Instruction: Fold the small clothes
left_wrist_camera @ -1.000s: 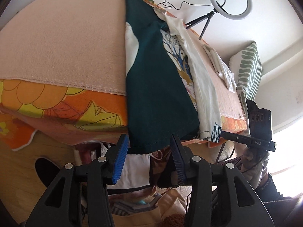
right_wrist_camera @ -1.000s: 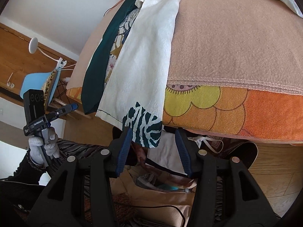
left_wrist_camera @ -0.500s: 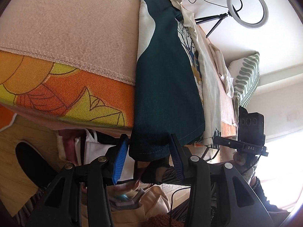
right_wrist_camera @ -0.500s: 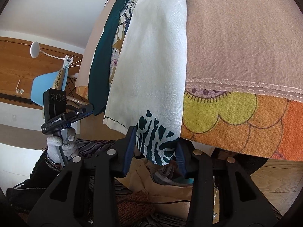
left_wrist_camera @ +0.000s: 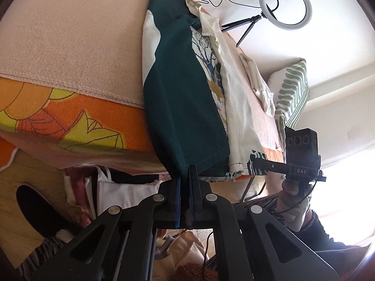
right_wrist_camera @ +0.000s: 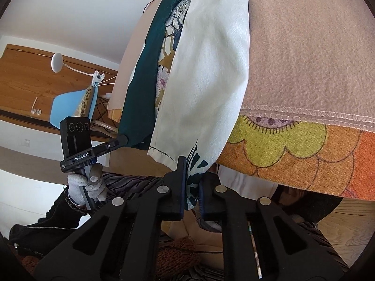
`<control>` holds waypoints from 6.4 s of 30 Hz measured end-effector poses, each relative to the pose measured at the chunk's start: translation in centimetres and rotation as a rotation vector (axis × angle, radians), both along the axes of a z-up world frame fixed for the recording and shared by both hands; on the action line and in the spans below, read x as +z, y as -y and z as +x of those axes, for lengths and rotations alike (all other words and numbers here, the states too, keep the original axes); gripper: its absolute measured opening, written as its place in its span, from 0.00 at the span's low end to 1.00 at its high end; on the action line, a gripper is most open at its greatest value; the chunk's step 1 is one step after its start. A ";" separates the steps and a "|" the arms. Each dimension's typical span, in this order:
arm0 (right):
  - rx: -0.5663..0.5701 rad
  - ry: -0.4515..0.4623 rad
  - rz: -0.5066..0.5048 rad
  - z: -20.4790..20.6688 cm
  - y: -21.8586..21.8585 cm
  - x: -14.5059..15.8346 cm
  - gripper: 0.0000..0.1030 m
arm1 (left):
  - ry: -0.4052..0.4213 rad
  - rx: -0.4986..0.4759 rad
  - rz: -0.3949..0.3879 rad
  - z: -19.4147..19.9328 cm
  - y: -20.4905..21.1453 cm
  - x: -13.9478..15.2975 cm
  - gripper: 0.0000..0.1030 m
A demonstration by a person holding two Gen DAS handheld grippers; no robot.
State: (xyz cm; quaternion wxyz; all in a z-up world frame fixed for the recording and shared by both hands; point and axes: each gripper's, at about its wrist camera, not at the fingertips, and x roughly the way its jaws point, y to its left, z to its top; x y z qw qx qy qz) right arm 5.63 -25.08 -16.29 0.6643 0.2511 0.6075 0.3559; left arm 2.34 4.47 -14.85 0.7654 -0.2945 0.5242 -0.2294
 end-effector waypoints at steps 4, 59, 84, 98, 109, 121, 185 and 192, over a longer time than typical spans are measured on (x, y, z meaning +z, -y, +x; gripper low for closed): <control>-0.022 0.017 0.027 0.3 0.0 0.9 0.08 | 0.049 0.000 -0.006 0.4 0.0 1.2 0.03; -0.260 0.207 -0.154 15.7 4.5 4.6 0.63 | 0.190 0.096 0.296 14.9 -0.7 2.7 0.12; -0.179 0.207 -0.299 18.0 1.0 2.3 0.35 | 0.192 0.111 0.473 16.9 1.0 1.7 0.31; -0.148 0.246 -0.346 17.9 -0.5 2.7 0.16 | 0.284 0.110 0.582 16.9 2.0 2.9 0.32; -0.156 0.259 -0.341 17.9 -0.3 2.9 0.16 | 0.213 0.083 0.483 18.3 2.1 1.7 0.26; -0.163 0.309 -0.323 17.7 -0.6 3.7 0.08 | 0.286 0.139 0.492 17.3 0.9 3.3 0.01; -0.222 0.392 -0.412 19.8 0.8 5.2 0.05 | 0.327 0.138 0.599 20.3 0.4 6.0 0.42; -0.229 0.388 -0.354 23.3 1.6 6.7 0.07 | 0.317 0.174 0.490 25.0 -2.8 6.7 0.42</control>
